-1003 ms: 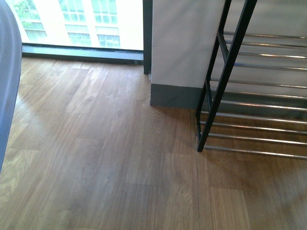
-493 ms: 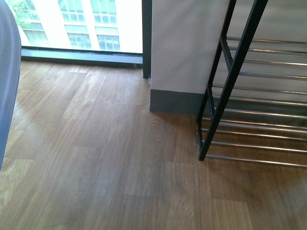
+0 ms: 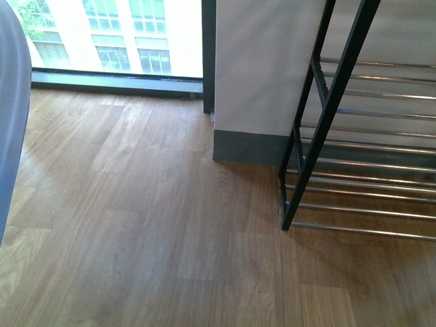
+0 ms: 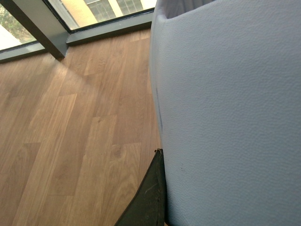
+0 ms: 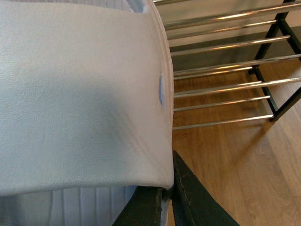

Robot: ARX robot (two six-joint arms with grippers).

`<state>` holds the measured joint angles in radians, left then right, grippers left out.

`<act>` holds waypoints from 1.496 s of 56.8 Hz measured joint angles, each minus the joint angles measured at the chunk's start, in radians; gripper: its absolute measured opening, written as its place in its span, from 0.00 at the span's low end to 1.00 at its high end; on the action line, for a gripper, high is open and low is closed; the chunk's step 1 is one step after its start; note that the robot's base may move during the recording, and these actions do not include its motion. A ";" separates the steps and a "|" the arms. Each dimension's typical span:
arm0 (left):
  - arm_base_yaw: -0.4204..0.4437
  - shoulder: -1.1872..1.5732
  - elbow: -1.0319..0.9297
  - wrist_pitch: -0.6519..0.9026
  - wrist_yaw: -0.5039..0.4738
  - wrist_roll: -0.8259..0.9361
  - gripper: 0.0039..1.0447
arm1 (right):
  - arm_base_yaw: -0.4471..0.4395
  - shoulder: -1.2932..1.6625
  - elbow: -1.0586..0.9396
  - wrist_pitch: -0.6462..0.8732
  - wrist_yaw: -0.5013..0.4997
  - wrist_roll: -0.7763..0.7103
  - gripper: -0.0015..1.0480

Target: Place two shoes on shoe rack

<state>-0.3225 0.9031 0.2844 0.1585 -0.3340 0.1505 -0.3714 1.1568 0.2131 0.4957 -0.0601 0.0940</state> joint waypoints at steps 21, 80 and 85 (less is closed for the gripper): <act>0.000 0.000 -0.001 0.000 0.000 0.000 0.02 | 0.000 0.000 0.000 0.000 0.000 0.000 0.01; 0.000 0.000 -0.001 0.000 0.000 0.000 0.02 | 0.047 0.214 0.291 0.103 -0.027 -0.166 0.01; 0.000 0.000 -0.001 0.000 0.000 0.000 0.02 | 0.058 0.298 0.432 -0.007 -0.042 -0.228 0.01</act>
<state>-0.3225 0.9031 0.2832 0.1589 -0.3344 0.1505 -0.3134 1.4548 0.6453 0.4889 -0.1020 -0.1337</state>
